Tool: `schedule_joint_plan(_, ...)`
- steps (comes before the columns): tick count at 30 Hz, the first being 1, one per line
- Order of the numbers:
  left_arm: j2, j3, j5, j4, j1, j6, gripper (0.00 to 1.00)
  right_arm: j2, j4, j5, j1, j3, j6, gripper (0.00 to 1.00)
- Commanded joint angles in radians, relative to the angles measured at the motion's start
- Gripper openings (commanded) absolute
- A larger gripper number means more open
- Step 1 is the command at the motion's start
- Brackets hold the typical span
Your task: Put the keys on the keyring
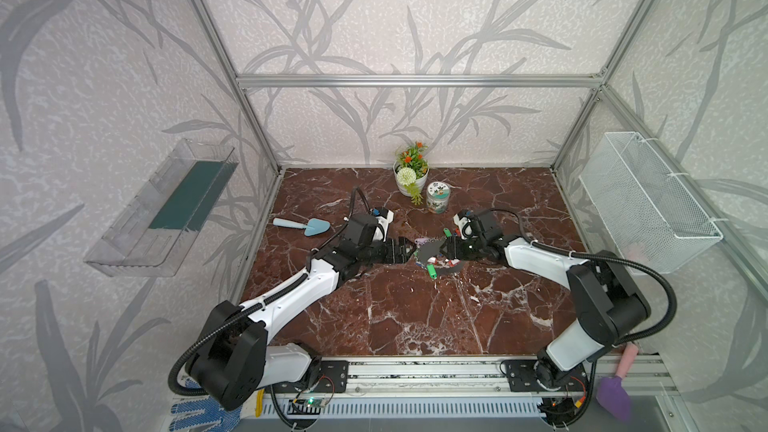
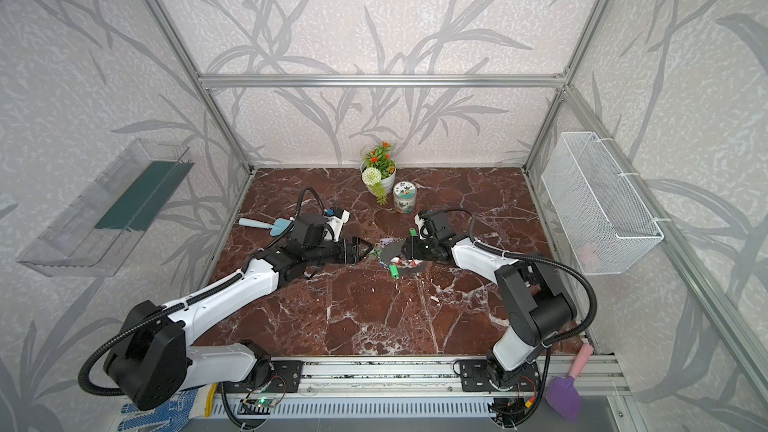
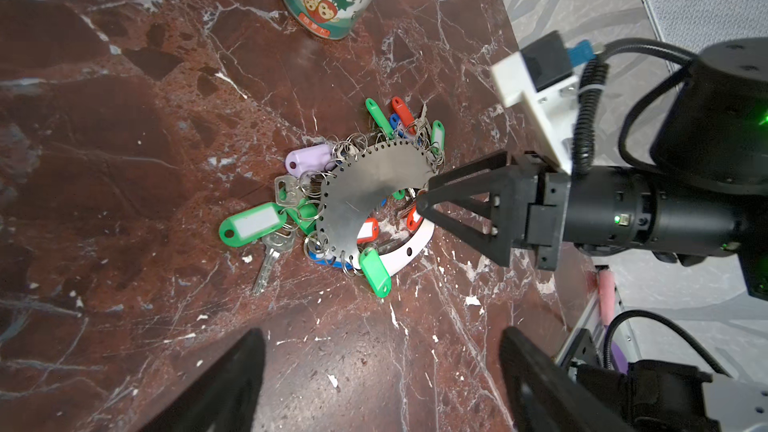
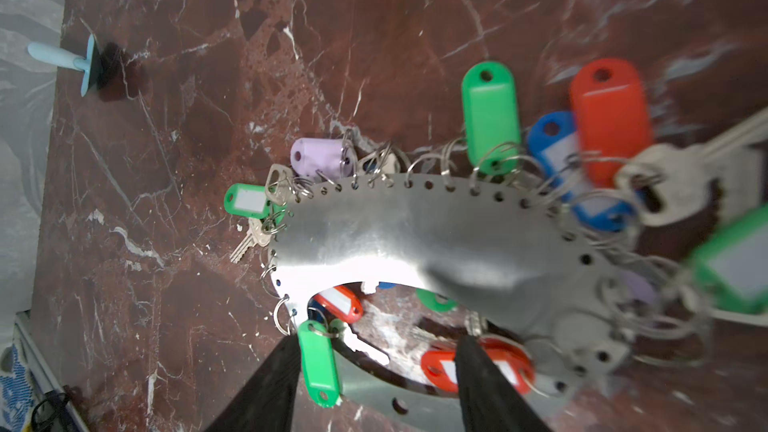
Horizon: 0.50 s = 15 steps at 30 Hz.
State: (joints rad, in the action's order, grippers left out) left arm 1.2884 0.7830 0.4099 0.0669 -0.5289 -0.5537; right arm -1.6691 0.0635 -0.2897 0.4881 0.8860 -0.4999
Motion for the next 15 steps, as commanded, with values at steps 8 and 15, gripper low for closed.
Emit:
schedule_joint_plan(8,-0.099,-0.025,-0.023,-0.006,0.018,0.022,0.99,-0.071,-0.064,0.000,0.044,-0.016,-0.124,0.61)
schedule_joint_plan(15,-0.113,-0.025,-0.025,-0.003,0.028,0.034,0.99,0.068,-0.042,0.027,0.009,-0.157,-0.181,0.61)
